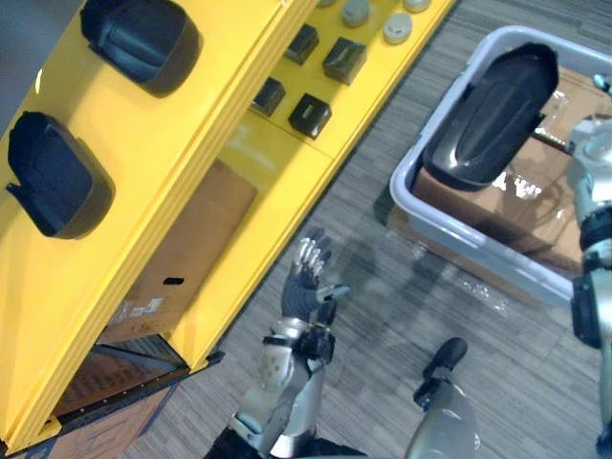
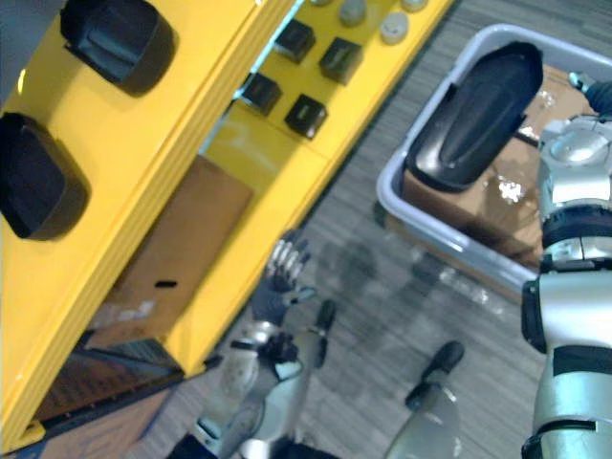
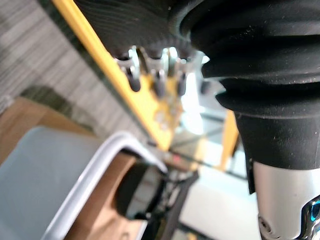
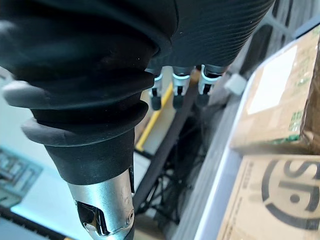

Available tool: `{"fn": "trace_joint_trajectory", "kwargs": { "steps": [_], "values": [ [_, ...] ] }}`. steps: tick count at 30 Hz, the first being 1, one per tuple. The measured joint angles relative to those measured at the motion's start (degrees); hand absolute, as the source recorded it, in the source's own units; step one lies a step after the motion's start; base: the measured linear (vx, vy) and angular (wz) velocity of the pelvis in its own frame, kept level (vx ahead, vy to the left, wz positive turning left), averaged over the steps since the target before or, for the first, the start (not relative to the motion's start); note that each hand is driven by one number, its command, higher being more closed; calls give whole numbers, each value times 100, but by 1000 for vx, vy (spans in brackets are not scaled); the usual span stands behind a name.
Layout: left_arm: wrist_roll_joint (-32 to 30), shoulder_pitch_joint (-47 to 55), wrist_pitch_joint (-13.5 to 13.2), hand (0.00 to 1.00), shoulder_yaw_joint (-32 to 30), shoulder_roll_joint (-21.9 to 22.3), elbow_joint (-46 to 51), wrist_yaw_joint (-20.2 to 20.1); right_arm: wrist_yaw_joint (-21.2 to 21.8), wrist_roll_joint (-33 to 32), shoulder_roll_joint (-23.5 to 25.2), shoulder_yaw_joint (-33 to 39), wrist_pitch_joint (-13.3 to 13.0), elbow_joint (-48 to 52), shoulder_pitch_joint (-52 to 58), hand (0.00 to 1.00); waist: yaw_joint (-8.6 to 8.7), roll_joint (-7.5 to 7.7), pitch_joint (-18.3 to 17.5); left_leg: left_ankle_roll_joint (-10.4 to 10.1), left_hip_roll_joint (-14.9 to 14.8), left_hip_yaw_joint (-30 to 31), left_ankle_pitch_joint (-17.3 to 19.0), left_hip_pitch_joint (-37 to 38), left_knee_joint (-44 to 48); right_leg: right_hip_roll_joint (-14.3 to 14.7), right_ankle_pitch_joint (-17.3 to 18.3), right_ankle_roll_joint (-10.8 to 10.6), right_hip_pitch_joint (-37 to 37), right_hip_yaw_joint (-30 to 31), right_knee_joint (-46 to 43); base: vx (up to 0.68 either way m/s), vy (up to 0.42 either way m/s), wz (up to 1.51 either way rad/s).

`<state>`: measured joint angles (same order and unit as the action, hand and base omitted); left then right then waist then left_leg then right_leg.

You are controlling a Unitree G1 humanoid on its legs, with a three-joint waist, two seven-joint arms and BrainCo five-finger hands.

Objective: Walk over and take plastic housings, then place them on the shelf

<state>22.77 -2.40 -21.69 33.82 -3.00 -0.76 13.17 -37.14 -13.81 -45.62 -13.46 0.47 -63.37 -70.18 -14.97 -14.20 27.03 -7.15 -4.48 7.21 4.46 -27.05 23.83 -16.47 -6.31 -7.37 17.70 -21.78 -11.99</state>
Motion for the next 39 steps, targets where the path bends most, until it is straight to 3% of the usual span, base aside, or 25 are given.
{"fn": "trace_joint_trajectory", "kwargs": {
  "steps": [8, 14, 19, 22, 29, 30, 34, 39],
  "values": [
    [159, -190, 1, 0, 119, 30, -130, 11, 329, -16, 67, -233, 296, -117, -1, 0, -142, -42, -30, -4, 28, 84, -32, -129, -52, -11, 7, 11, 45, -142, 60, -1, 9, 6],
    [157, -382, 0, 0, 131, 139, -325, 99, 350, -127, 89, -459, 691, -313, -7, 0, -328, -42, -30, -12, 65, 190, -24, -340, 26, -15, 4, 7, 149, -238, 64, 12, 6, 7],
    [157, -426, 0, 0, 134, 132, -394, 172, 362, -251, 120, -460, 1141, -473, -4, 0, -347, -43, -30, 8, 84, 221, 58, -492, 207, -22, 4, 8, 211, -269, 35, -21, 20, 2],
    [157, -446, 0, 0, 169, 137, -488, 205, 334, -324, 120, -456, 1478, -518, 79, 0, -338, -43, -31, 39, 87, 216, 151, -578, 388, -19, 5, 11, 228, -257, 26, -29, 38, -4],
    [156, -468, 2, 0, 285, 212, -549, 353, -68, -383, 119, -414, 1715, -506, 203, 0, -383, -47, -33, 74, 98, 201, 266, -667, 583, -23, 14, 24, 229, -253, 26, -10, 23, -1],
    [156, -498, 2, 0, 286, 240, -552, 365, -119, -410, 118, -397, 1739, -506, 203, 100, -383, -47, -33, 80, 103, 197, 275, -678, 601, -27, 9, 16, 229, -253, 26, 0, 0, 0],
    [156, -672, 8, 0, 282, 342, -568, 420, -122, -506, 78, -379, 1758, -500, 205, 100, -420, -48, -33, 85, 110, 189, 298, -684, 634, -35, -4, -5, 228, -251, 15, 0, 0, 0],
    [158, -904, 68, 0, 259, 374, -782, 424, 263, -525, -207, -342, 1877, -503, 255, 100, -433, -79, -55, 117, 106, 174, 338, -679, 665, -56, 37, -6, 230, -251, -61, 0, 0, 0]
  ]
}}
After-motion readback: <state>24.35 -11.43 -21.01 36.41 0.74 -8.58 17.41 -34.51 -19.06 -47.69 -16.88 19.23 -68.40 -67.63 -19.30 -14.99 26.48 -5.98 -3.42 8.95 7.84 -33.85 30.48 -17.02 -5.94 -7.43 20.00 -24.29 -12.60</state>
